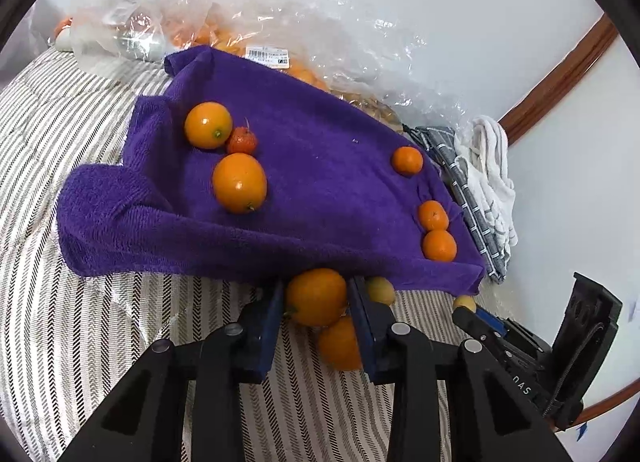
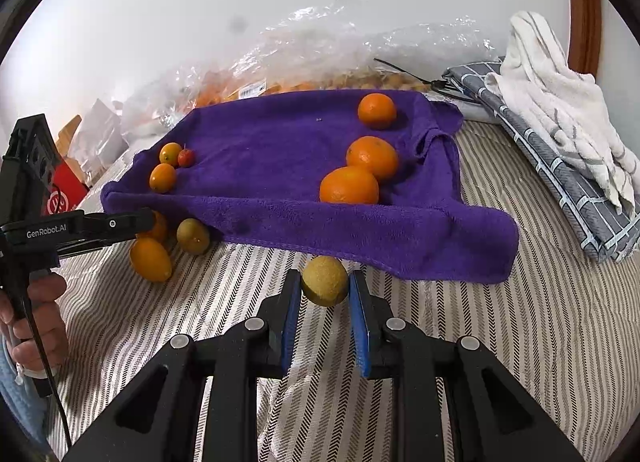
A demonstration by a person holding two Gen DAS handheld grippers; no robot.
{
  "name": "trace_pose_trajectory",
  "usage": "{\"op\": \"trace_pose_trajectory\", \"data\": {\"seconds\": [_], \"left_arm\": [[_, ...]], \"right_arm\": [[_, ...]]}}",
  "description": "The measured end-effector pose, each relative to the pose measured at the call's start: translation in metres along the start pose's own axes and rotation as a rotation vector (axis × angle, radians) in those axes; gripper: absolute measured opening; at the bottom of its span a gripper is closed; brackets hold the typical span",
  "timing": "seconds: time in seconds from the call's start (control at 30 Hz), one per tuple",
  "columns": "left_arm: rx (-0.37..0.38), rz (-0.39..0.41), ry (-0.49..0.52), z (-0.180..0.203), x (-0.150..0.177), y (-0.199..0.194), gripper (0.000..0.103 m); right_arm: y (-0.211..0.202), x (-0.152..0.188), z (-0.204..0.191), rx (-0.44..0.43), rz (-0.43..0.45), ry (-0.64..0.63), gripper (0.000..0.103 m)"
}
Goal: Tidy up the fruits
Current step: 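Grasp an orange from the bed with the left tool while the right tool holds its fruit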
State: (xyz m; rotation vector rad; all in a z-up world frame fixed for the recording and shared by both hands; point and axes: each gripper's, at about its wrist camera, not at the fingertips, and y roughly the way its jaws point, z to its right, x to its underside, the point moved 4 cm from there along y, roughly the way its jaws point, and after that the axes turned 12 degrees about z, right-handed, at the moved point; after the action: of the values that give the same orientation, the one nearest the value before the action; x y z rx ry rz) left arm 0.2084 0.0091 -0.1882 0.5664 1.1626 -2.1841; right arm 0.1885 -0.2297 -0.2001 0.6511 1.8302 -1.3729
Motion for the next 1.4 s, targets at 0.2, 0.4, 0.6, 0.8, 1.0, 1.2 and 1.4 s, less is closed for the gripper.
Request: {"op": "trace_pose_trajectory", "data": {"seconds": [0.2, 0.4, 0.6, 0.8, 1.0, 1.2, 1.4], "left_arm": [[0.029, 0.037, 0.038, 0.01, -0.002, -0.009, 0.032], [0.056, 0.081, 0.058, 0.016, -0.007, -0.019, 0.032], [0.061, 0.104, 0.047, 0.013, -0.01, -0.026, 0.032], [0.079, 0.133, 0.043, 0.013, -0.014, -0.032, 0.032], [0.077, 0.164, 0.058, 0.014, -0.017, -0.038, 0.032], [0.076, 0.173, 0.052, 0.012, -0.02, -0.04, 0.032], [0.057, 0.196, 0.052, 0.01, -0.023, -0.044, 0.032]], "right_arm": [[0.0, 0.001, 0.002, -0.006, 0.002, 0.017, 0.024], [-0.001, 0.001, 0.002, -0.01, 0.007, 0.027, 0.024], [-0.001, 0.002, 0.002, -0.008, 0.008, 0.031, 0.024], [-0.001, 0.002, 0.002, -0.009, 0.009, 0.03, 0.024], [-0.002, 0.001, 0.001, -0.008, 0.018, 0.028, 0.024], [-0.009, -0.003, 0.003, 0.011, 0.061, 0.021, 0.024], [-0.016, -0.009, 0.008, 0.011, 0.1, 0.048, 0.024]]}}
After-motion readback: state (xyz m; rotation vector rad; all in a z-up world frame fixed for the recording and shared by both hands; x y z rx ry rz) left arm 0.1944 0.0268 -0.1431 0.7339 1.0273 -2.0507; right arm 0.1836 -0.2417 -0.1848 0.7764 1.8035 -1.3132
